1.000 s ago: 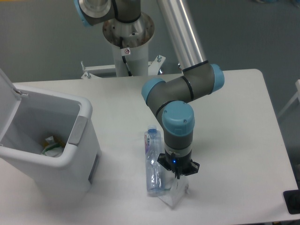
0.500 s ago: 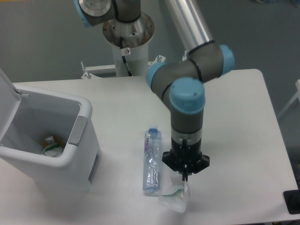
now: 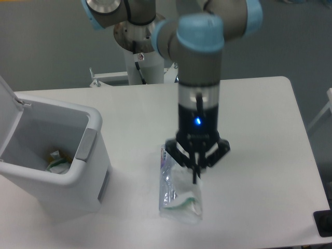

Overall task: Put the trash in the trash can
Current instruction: 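Carry the wrapper over the white bin and open the gripper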

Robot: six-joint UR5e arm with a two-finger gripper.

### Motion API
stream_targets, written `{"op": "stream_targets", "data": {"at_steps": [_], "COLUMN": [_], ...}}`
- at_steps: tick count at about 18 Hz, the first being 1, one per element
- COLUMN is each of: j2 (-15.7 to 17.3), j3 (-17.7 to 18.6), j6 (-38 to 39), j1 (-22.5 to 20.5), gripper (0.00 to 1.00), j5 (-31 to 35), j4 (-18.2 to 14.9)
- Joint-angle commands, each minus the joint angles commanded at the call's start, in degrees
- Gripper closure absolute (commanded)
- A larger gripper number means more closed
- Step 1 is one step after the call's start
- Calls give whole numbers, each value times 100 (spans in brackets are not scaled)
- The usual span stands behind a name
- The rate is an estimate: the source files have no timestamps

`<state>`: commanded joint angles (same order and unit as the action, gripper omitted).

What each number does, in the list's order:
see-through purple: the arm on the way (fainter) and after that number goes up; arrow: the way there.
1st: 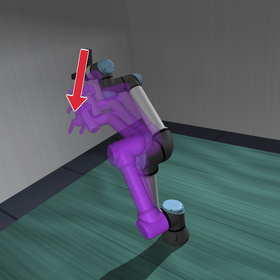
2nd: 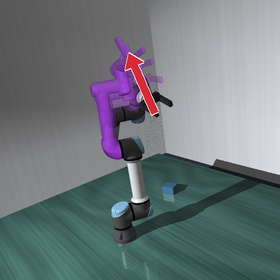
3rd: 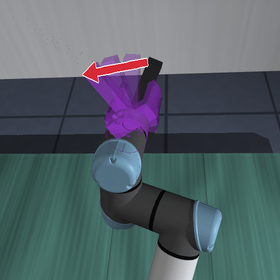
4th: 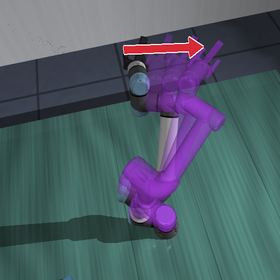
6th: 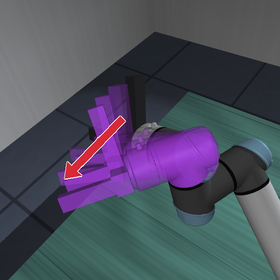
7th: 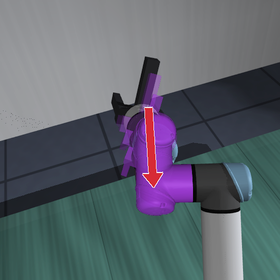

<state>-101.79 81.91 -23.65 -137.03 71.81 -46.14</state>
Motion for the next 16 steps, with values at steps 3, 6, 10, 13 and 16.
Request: {"op": "stream_targets", "data": {"at_steps": [3, 6, 10, 13, 16], "j2": [255, 396, 764, 1029, 1029], "j3": [140, 219, 605, 913, 941], "j6": [88, 316, 519, 519, 510], "j1": [360, 738, 1213, 1407, 1583], "gripper": [100, 100, 100, 100, 67], "j5": [-18, -18, 0, 0, 0], "j4": [-26, -44, -44, -44, -44]}}
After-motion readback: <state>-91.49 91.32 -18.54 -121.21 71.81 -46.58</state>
